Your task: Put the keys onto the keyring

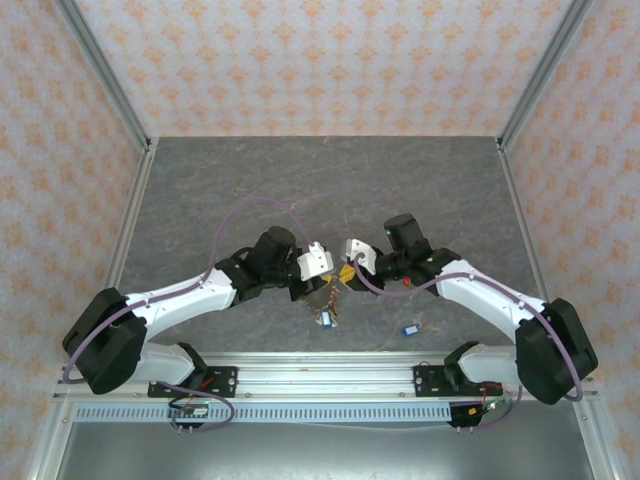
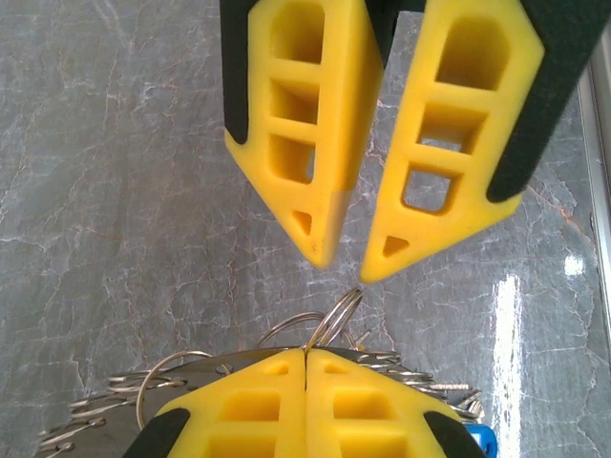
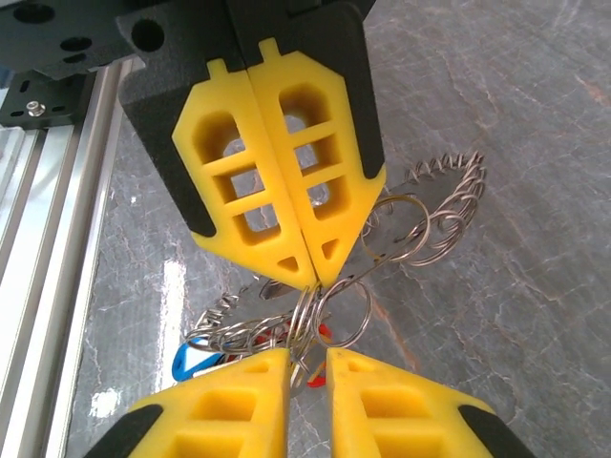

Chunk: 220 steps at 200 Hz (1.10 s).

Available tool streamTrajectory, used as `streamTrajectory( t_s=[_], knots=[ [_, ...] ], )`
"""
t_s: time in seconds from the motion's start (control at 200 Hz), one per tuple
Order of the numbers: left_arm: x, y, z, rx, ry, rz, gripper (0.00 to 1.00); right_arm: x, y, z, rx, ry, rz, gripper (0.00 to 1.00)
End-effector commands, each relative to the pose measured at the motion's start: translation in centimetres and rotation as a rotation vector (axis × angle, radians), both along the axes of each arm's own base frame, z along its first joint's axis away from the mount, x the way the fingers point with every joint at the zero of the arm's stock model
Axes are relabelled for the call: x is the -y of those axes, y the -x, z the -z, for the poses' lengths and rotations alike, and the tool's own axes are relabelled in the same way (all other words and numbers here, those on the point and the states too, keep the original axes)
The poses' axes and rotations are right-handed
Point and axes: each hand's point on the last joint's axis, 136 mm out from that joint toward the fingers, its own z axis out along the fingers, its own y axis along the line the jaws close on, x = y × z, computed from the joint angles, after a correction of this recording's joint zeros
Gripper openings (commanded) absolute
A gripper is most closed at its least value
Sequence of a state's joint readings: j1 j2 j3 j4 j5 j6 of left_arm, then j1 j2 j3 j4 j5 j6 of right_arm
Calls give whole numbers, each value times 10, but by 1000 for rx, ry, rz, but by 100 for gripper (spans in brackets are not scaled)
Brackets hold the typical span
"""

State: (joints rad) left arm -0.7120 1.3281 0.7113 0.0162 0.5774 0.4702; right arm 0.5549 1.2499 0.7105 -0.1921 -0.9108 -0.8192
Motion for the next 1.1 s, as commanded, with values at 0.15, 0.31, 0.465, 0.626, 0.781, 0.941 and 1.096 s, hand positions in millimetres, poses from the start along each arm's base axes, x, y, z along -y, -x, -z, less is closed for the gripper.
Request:
streamTrajectory(
  t_s=[0.15,0.31,0.465,0.626,0.781,0.941,1.096],
  knots=[
    [3,-5,-15,51,31,-3,0,-7,-11,-10,51,-47,14,22],
    [2,-6,-16,53,29,-10,0,-6,0,-8,3,-29,-29,24],
    [2,-7,-17,55,36,-23,0,-7,6,-7,-29,-34,-42,31],
    [2,-7,-18,55,44,-23,0,-12,-5,0,0,-45,17,35],
    [2,-7,-19,57,46,-27,0,-16,-8,2,-3,-47,26,29],
    [1,-7,-20,60,47,-30,0,-13,-7,10,-8,-22,25,9],
    [-1,-7,-17,50,45,-45,4,-11,-10,14,39,-23,39,0]
  ],
)
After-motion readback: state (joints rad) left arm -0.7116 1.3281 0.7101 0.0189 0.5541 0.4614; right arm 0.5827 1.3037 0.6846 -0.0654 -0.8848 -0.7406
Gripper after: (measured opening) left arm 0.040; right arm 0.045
